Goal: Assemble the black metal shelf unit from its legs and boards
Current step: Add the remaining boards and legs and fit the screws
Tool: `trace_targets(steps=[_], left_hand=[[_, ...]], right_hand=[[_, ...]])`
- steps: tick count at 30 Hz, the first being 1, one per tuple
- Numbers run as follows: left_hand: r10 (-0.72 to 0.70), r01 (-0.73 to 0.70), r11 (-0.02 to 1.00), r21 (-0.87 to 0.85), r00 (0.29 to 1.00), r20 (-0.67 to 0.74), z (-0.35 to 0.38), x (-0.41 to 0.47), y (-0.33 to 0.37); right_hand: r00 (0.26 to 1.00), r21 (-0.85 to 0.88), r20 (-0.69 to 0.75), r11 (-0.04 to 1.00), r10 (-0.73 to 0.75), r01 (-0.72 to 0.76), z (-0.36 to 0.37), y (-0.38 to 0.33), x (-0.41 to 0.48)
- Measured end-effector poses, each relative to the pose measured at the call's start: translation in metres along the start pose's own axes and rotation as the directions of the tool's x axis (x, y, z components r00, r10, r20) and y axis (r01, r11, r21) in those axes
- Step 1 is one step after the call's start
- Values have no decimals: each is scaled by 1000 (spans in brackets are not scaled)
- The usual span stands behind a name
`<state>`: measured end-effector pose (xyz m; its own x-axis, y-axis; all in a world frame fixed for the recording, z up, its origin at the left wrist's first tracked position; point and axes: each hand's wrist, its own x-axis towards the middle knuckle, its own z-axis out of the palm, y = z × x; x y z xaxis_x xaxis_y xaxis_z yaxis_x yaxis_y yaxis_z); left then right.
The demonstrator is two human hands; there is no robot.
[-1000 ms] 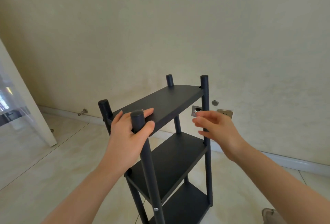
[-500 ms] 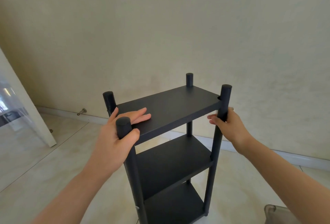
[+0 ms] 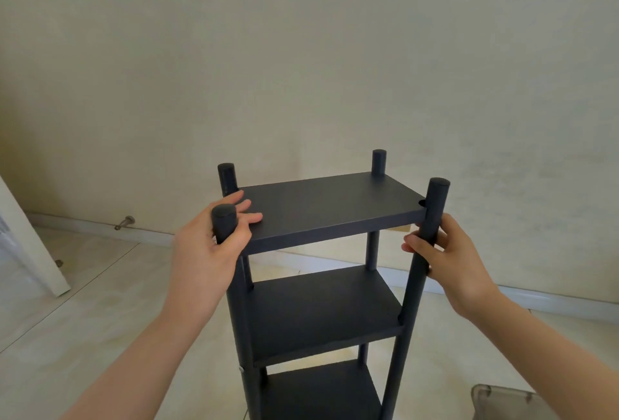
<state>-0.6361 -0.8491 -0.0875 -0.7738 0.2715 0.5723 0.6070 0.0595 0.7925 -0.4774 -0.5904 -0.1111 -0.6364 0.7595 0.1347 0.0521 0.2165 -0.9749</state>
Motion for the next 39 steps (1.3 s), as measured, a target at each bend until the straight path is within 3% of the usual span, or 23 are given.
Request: trace_targets(steps=[7,14,20,25,30,32,34,36,39], left_hand=[[-31,32,997,-69,999,5,15,9,-13],[-32,52,991,120,986,-161,13,19,-22],[-53,121,947,296,972,-228,7,23,-27],[-159,219,951,218,951,-264,10,15,-19],[-411,420,907,-19,877,-250,17,0,-8],[-295,338,938,79,897,-329,20,-8,1],[-50,163,954,253,916,-399,24,-15,17],[20,75,968,241,929,-369,33,-23,35],[-170,180,982,58,976,-135,53,-40,52]], right_hand=[[1000,21,1,1000,-22,22,-24,8,-17],[999,20,42,1000,7,-8,-16,0,-24],[985,-59,169,998,26,-16,-18,-16,-38],[977,-76,209,997,38,-22,-23,-20,-48],[970,-153,239,988,39,-2,-35,-26,-47],[978,-245,207,967,-25,76,-39,-29,-47],[980,-308,180,941,-87,140,-42,-30,-47],[976,-338,158,921,-149,195,-45,-32,-47],[960,-306,157,913,-231,269,-49,-36,-47]])
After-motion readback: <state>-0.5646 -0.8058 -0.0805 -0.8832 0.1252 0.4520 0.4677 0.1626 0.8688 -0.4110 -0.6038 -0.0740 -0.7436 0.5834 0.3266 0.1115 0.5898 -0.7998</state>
